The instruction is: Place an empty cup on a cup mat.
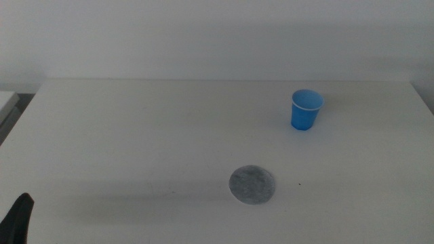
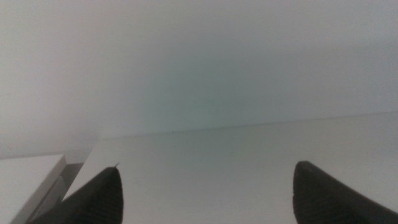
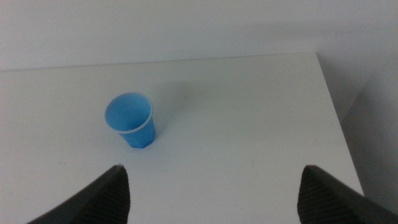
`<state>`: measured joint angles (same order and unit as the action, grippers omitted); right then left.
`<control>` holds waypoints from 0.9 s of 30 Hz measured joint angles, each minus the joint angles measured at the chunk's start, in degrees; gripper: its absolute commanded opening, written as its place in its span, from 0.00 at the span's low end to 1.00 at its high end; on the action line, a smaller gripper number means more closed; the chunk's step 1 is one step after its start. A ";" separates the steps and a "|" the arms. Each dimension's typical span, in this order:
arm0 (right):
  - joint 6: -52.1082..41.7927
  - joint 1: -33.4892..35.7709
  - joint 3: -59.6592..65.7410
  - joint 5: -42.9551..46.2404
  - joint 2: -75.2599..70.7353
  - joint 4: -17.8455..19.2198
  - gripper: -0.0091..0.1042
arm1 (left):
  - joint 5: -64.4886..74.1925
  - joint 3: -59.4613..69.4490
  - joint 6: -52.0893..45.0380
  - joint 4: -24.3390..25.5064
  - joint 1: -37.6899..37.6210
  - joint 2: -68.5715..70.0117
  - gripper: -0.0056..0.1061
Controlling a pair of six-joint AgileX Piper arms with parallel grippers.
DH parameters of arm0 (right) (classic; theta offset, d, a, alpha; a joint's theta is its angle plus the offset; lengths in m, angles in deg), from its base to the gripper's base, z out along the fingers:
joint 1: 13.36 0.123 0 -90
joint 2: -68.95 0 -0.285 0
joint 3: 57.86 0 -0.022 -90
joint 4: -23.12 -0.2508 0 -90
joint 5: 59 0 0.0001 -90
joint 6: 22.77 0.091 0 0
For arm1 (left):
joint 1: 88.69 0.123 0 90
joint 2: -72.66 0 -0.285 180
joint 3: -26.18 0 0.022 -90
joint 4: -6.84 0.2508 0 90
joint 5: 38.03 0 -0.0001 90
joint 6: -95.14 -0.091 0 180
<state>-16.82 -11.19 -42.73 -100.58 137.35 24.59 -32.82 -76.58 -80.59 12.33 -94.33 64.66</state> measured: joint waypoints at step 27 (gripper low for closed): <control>-0.12 4.66 -48.04 -16.70 56.89 -8.57 0.90 | 0.00 0.00 0.00 0.00 0.00 0.00 0.89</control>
<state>-16.94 -6.53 -90.77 -117.27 194.24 16.02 -32.82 -76.58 -80.59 12.33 -94.33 64.66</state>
